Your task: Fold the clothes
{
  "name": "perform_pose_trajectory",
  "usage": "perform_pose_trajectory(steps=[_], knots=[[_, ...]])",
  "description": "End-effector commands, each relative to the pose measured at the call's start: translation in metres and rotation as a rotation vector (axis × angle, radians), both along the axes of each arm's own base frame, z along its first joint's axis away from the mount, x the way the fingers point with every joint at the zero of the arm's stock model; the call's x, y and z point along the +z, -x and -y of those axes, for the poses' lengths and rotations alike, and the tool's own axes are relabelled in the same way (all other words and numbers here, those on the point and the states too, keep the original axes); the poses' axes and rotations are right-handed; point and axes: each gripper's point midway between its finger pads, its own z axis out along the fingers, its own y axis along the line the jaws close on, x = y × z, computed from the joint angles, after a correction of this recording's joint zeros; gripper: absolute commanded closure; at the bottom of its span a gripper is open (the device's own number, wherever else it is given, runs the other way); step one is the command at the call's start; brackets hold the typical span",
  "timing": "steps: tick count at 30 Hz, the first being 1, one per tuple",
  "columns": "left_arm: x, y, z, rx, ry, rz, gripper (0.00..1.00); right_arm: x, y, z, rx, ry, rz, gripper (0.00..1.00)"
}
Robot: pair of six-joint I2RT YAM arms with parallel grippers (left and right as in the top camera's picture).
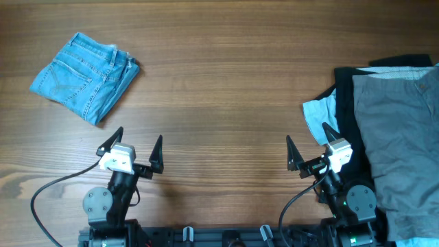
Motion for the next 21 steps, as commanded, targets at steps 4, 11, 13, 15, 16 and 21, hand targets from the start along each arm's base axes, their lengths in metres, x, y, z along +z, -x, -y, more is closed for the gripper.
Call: perform_pose_trajectory(steps=[4,11,13,15,16,21], knots=[[-0.001,0.005,0.027,-0.102,0.003,0.000,0.00,0.002,0.001,-0.001,0.009,-0.013,0.008,0.00],[-0.002,0.005,0.027,-0.102,0.003,-0.003,0.00,0.002,0.001,-0.001,0.009,-0.013,0.008,0.00],[-0.002,0.005,0.027,-0.102,0.003,-0.003,0.00,0.002,0.001,-0.001,0.009,-0.013,0.008,0.00],[-0.002,0.005,0.027,-0.102,0.003,-0.003,0.00,0.002,0.001,-0.001,0.009,-0.013,0.008,0.00],[-0.002,0.005,0.027,-0.102,0.003,-0.003,0.00,0.002,0.001,-0.001,0.009,-0.013,0.008,0.00],[-0.002,0.005,0.027,-0.102,0.003,-0.003,0.00,0.002,0.001,-0.001,0.009,-0.013,0.008,0.00]])
